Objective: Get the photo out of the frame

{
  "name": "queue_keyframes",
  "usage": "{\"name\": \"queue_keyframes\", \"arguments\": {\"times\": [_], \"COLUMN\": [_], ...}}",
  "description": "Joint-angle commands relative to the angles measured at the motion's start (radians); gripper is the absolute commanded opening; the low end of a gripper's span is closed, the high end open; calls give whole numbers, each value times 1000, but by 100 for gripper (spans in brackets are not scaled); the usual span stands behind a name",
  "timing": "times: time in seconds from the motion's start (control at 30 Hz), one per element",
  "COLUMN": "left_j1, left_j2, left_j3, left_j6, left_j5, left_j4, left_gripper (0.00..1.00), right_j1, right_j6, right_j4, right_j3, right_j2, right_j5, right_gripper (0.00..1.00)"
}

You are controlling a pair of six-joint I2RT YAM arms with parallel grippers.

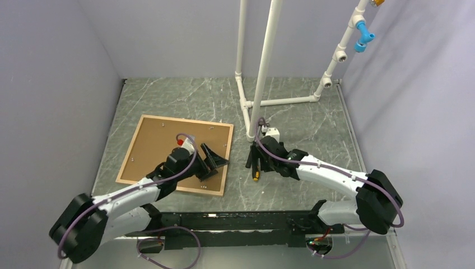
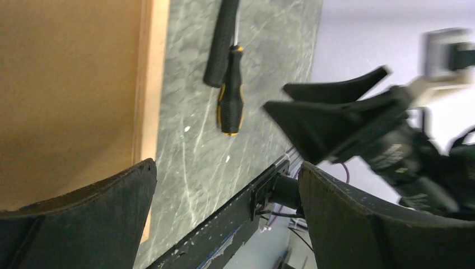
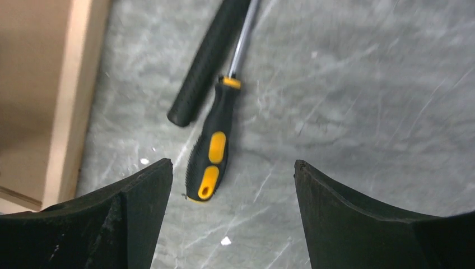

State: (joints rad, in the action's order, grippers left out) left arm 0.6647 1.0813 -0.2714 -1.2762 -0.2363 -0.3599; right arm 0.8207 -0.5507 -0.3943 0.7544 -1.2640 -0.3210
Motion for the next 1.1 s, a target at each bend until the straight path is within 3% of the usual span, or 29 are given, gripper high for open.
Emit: {"name": "queue_keyframes", "arguments": {"times": [0.0,0.27,0.37,0.47,0.6,0.83,1.07], "left_j1": [4,4,3,4,3,2,-4], "left_j2": [-138,-360,-425,-480,-518,-520,-521], "left_j3": [-97,-84,-62,-43,-50,-65,-89], "left_j6": [165,194,180,182,215,262,304], "left_j5": [87,122,128,146,174,197,258], "left_j4": [297,488,531,561,617,659,717], "left_gripper": [100,99,99,100,99,100,99], "right_j1": [23,78,105,123,127,126,126], "right_j6": [-161,-200,-224,-245,-256,-234,-250], "right_j4": [38,137,139,139,113,-96,-186], "right_j3": [-74,-122,-120,-131,-161,-136,-125], "right_j2": [27,-100,-146,-173,-121,160,319], "right_j5": [77,-29,-79,-93,-77,6,326], "right_gripper": [80,64,47,20,0,0,0]}}
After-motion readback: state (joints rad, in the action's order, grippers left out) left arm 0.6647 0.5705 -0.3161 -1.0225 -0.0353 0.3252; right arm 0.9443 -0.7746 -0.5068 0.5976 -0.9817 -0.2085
